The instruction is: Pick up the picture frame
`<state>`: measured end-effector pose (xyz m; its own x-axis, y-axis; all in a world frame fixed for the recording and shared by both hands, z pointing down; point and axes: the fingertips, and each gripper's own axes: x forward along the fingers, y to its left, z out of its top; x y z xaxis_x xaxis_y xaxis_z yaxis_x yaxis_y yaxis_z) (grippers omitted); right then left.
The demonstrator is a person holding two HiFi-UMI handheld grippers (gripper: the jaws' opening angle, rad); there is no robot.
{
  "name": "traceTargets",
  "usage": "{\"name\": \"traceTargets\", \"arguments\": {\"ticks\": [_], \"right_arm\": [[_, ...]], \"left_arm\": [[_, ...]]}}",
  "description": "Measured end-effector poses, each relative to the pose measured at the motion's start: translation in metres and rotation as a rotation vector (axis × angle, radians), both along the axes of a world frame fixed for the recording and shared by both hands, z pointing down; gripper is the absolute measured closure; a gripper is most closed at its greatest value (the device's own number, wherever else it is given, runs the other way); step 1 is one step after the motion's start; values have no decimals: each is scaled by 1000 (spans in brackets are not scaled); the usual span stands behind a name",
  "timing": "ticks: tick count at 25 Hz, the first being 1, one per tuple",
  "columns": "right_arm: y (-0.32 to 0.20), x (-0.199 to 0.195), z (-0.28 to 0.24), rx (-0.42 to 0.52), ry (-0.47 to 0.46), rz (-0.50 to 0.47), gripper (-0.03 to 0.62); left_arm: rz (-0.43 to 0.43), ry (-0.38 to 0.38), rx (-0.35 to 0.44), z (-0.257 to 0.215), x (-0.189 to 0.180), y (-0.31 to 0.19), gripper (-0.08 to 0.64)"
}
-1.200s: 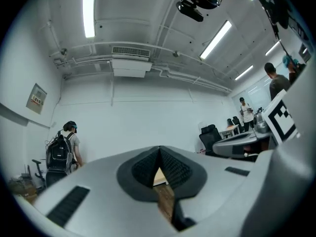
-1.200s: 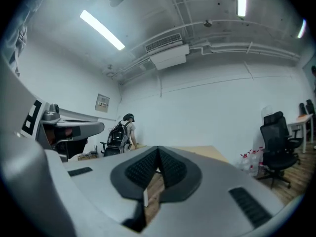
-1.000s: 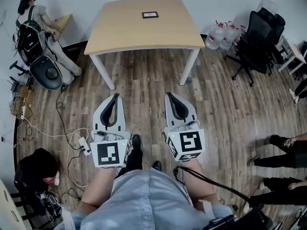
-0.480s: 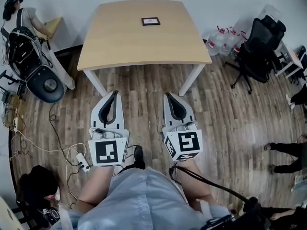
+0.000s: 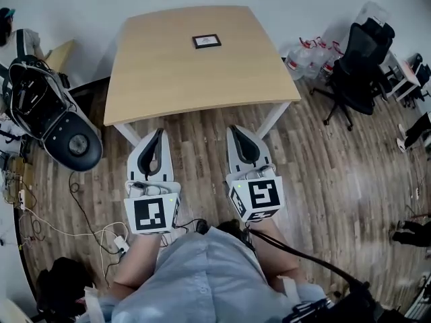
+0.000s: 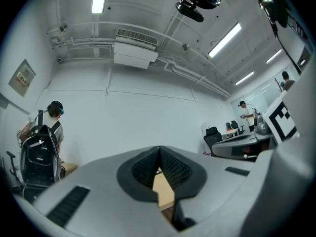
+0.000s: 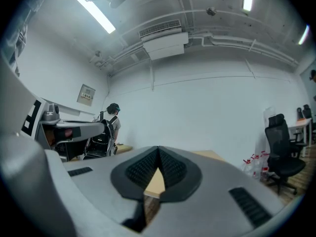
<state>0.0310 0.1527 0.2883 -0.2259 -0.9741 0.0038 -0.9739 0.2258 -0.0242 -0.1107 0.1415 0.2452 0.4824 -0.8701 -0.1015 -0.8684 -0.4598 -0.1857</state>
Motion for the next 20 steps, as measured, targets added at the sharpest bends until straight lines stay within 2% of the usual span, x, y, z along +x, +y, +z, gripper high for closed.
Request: {"name": "traceTargets", "arguments": {"ticks": [5, 10, 15, 20], "right_arm": [[-10, 8, 6, -15, 3, 14, 591], [-37, 30, 19, -38, -2, 13, 591], [-86, 49, 21, -34, -18, -17, 591], [-137, 71, 15, -22, -39, -56, 591]], "left_arm": [[-1, 1, -29, 12, 3, -15, 558], [-15, -16, -51, 23, 22, -41, 558], [-39, -11, -62, 23, 38, -84, 558], [-91, -42, -47, 13, 55, -124, 558]]}}
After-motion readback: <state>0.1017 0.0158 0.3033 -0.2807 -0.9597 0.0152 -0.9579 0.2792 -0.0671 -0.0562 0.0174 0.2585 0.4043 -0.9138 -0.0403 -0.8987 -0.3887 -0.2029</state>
